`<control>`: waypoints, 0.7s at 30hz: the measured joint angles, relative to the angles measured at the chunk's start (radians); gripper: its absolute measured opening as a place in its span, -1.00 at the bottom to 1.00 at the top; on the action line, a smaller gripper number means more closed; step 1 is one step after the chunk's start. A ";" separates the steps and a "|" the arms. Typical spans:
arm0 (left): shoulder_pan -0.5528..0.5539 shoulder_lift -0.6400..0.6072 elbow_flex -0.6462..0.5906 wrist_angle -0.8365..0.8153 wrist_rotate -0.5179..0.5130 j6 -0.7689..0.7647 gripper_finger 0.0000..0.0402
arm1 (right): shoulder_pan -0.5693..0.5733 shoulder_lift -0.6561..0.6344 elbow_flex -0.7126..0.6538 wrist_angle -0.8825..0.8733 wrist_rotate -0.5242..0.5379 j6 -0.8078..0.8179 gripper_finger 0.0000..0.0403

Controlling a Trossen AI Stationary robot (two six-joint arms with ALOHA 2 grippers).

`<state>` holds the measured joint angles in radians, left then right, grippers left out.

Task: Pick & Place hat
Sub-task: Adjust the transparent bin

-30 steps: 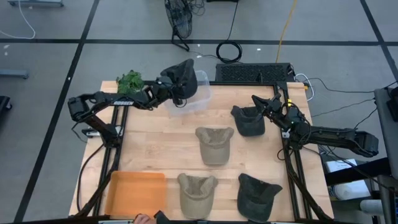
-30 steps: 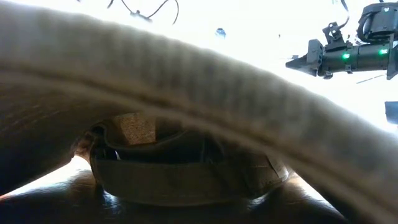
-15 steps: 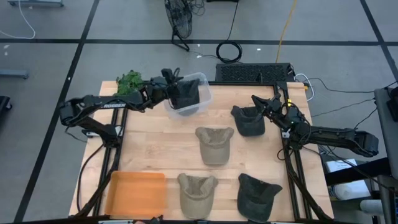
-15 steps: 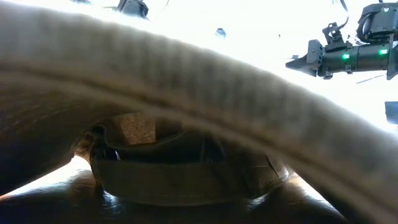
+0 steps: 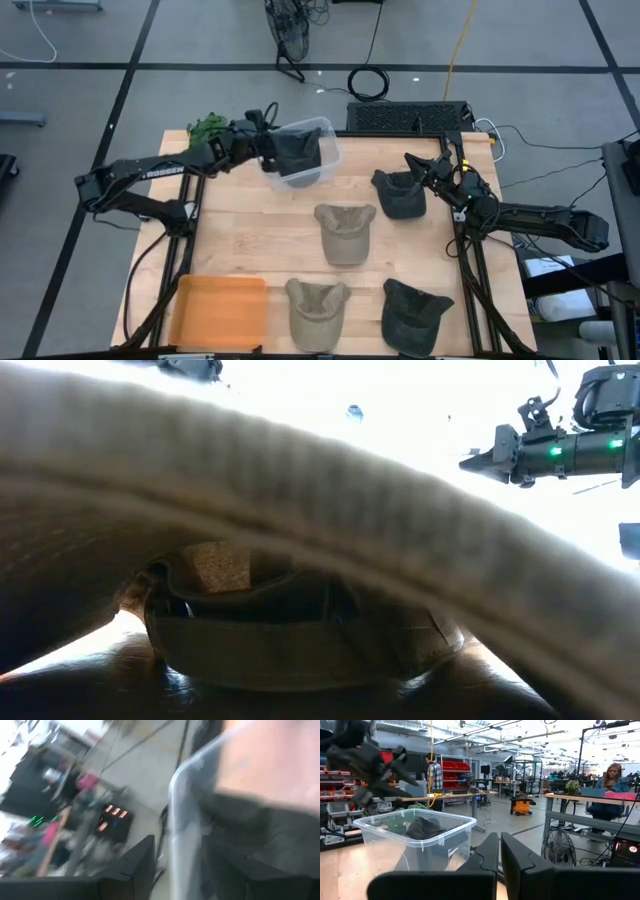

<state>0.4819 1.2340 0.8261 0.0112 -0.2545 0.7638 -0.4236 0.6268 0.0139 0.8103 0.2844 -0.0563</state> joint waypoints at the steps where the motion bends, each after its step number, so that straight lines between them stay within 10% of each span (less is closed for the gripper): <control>1: -0.005 -0.014 0.000 -0.007 0.064 -0.024 -0.13 | 0.000 0.000 0.000 0.000 0.000 0.000 -1.00; 8: -0.055 -0.054 0.000 -0.090 0.498 -0.301 -0.13 | 0.000 0.001 0.000 0.000 0.001 0.000 -1.00; 21: -0.164 -0.040 0.000 -0.238 0.297 -0.306 -0.13 | 0.000 0.001 0.000 0.001 0.004 -0.008 -1.00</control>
<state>0.3181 1.1938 0.8261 -0.2268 0.0427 0.4576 -0.4240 0.6273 0.0139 0.8108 0.2882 -0.0646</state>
